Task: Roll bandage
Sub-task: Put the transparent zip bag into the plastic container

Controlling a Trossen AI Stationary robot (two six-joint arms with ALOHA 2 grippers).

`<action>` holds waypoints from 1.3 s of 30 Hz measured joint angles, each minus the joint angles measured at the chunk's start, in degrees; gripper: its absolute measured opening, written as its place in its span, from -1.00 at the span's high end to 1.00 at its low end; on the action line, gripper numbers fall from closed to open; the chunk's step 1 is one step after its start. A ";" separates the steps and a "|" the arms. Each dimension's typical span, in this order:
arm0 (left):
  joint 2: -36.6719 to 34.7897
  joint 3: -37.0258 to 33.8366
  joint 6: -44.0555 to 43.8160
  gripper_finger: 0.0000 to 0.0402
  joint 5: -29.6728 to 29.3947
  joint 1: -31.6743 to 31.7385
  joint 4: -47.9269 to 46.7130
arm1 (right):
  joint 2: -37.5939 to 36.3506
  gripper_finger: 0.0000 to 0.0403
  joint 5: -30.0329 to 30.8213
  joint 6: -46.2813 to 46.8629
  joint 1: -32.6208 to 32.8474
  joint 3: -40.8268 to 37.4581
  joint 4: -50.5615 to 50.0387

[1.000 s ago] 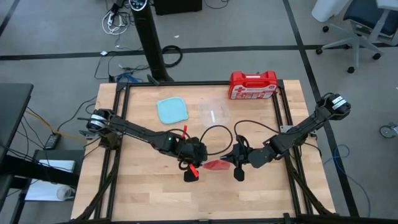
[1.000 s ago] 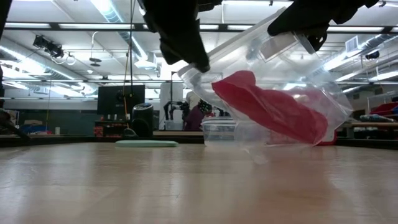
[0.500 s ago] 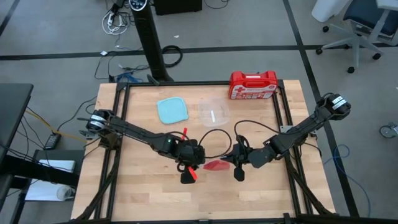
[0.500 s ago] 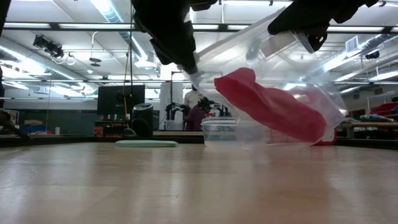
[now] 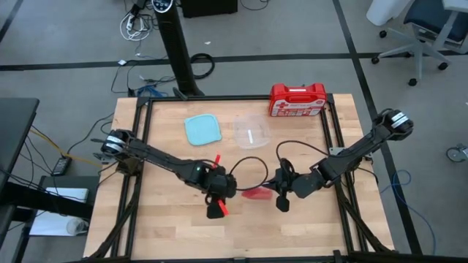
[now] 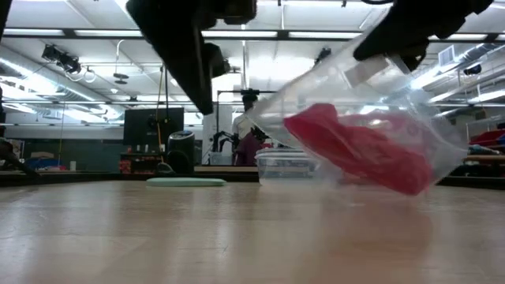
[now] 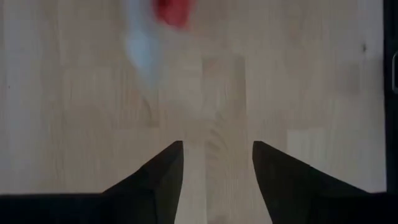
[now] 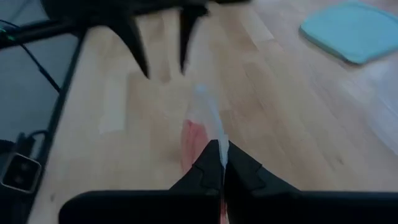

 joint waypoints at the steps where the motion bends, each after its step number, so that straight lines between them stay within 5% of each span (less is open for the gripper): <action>1: 0.00 0.00 -0.01 0.02 -0.87 -0.72 -0.23 | -0.53 1.00 0.62 0.95 0.00 0.00 -1.81; 5: 0.00 0.00 3.15 0.07 -7.78 -4.22 3.82 | -2.67 1.00 5.07 4.95 -0.27 0.00 -9.12; 10: -0.07 -2.31 10.52 0.17 -17.82 -6.75 19.57 | -3.44 1.00 6.81 3.76 -3.49 0.00 -11.23; 20: -0.12 -17.74 10.35 0.22 -14.71 -4.12 53.48 | -6.95 1.00 2.42 -9.04 -14.06 0.00 -2.20; 39: -10.45 -35.43 14.36 0.22 -11.14 13.43 69.59 | -7.25 1.00 -12.38 -27.86 -39.62 0.02 11.67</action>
